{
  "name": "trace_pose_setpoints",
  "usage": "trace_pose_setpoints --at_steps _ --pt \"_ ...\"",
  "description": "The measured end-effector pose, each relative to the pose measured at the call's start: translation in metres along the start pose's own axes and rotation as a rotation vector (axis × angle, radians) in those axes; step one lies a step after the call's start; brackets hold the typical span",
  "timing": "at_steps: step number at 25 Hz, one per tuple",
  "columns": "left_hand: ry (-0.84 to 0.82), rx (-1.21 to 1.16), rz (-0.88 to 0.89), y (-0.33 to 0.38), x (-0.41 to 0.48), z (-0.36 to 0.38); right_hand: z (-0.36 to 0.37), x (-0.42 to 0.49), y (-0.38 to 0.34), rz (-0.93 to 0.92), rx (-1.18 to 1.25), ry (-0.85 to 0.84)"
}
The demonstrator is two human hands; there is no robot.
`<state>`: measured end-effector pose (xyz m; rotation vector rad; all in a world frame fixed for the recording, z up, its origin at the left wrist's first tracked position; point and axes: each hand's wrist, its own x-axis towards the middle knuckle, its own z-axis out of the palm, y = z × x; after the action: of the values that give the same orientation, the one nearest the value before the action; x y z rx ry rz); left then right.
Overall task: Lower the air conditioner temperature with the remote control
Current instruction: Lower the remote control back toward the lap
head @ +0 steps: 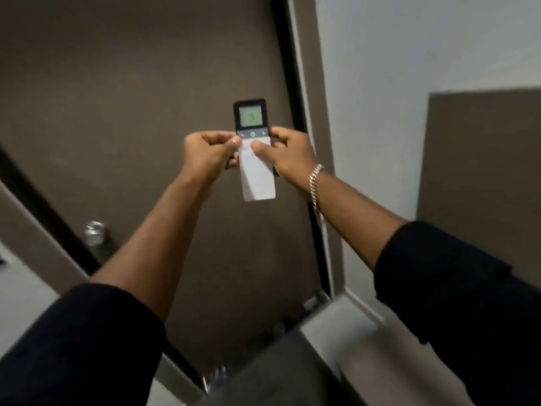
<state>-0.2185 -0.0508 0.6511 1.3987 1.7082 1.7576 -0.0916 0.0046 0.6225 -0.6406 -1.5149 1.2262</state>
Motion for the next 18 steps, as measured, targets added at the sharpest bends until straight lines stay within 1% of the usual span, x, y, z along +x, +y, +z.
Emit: trace_pose_setpoints --at_steps 2,4,6,9,11,13,15,18 --pt "-0.089 0.015 -0.121 -0.052 -0.01 0.047 -0.035 -0.014 0.057 0.112 -0.128 0.09" --pt "-0.224 0.06 -0.251 -0.114 -0.031 0.113 -0.088 -0.035 0.127 0.301 -0.243 0.165" --pt "-0.333 0.084 -0.344 -0.165 -0.057 0.166 -0.132 -0.059 0.189 0.475 -0.28 0.214" --pt "-0.467 0.061 -0.513 -0.24 -0.111 0.241 -0.194 -0.114 0.274 0.72 -0.236 0.316" --pt "-0.561 0.111 -0.651 -0.299 -0.158 0.296 -0.237 -0.161 0.335 0.903 -0.195 0.417" --pt "-0.611 0.157 -0.788 -0.352 -0.214 0.334 -0.266 -0.216 0.387 1.085 -0.16 0.498" --pt "-0.644 0.187 -0.889 -0.393 -0.261 0.361 -0.284 -0.264 0.43 1.221 -0.139 0.574" --pt "-0.721 0.293 -0.903 -0.451 -0.319 0.391 -0.299 -0.322 0.49 1.351 -0.102 0.704"
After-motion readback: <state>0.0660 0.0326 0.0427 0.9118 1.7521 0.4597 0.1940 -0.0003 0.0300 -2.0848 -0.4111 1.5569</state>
